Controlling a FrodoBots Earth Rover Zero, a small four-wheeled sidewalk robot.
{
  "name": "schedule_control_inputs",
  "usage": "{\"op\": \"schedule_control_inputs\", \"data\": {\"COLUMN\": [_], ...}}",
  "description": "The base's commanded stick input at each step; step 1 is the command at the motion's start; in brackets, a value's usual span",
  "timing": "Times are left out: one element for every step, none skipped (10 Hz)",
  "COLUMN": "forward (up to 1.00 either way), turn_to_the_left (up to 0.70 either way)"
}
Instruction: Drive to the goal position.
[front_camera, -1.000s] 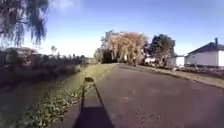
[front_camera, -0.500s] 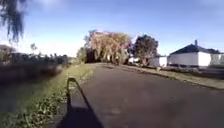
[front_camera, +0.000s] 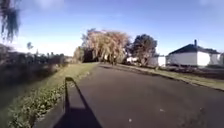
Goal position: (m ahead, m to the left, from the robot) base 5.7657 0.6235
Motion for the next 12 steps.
{"op": "schedule_control_inputs", "data": {"forward": [1.0, 1.0, 1.0, 1.0, 1.0, 1.0, 1.0, 1.0, 1.0, 1.0, 1.0, 1.0], "turn_to_the_left": [0.0, 0.0, 0.0, 0.0, 0.0, 0.0, 0.0, 0.0, 0.0, 0.0, 0.0, 0.0]}}
